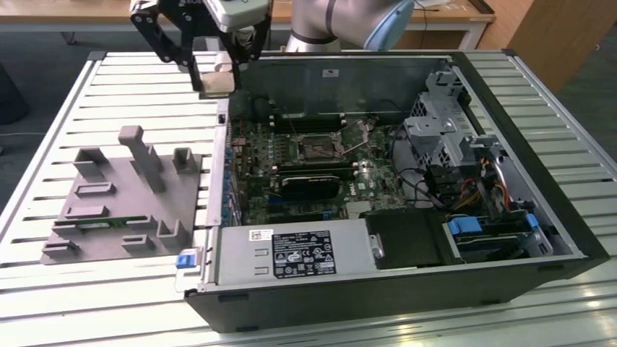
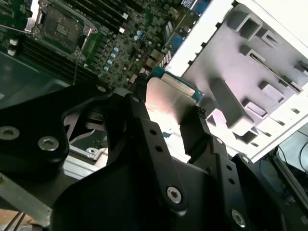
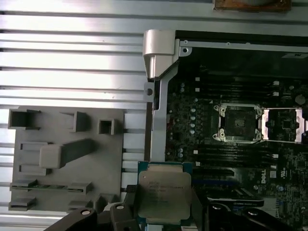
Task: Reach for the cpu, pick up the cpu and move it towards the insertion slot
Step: 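Pick up the cpu and move it towards the insertion slot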
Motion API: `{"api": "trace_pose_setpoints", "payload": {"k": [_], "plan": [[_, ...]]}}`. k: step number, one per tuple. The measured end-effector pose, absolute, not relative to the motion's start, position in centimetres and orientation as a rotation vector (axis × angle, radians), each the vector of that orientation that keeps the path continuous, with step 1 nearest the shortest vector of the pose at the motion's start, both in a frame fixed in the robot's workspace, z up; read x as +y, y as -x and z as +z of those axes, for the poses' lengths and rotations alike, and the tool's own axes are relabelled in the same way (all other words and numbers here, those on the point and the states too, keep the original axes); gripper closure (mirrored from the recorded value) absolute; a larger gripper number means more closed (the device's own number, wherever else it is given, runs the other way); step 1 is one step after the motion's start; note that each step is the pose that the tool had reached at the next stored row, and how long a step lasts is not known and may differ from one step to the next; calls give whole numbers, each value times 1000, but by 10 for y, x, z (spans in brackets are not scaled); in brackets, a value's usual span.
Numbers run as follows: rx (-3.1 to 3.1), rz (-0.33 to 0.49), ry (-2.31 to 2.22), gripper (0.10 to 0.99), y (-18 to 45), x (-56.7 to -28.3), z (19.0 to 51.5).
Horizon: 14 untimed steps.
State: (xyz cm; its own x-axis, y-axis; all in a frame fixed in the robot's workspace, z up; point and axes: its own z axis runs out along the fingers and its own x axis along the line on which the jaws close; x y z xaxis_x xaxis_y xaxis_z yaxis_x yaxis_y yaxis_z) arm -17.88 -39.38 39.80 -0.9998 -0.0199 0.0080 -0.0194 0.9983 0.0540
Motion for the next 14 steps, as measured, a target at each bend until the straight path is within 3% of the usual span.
{"api": "trace_pose_setpoints", "payload": {"k": [14], "plan": [[-3132, -85, -31, 557, 149, -387, 398]]}}
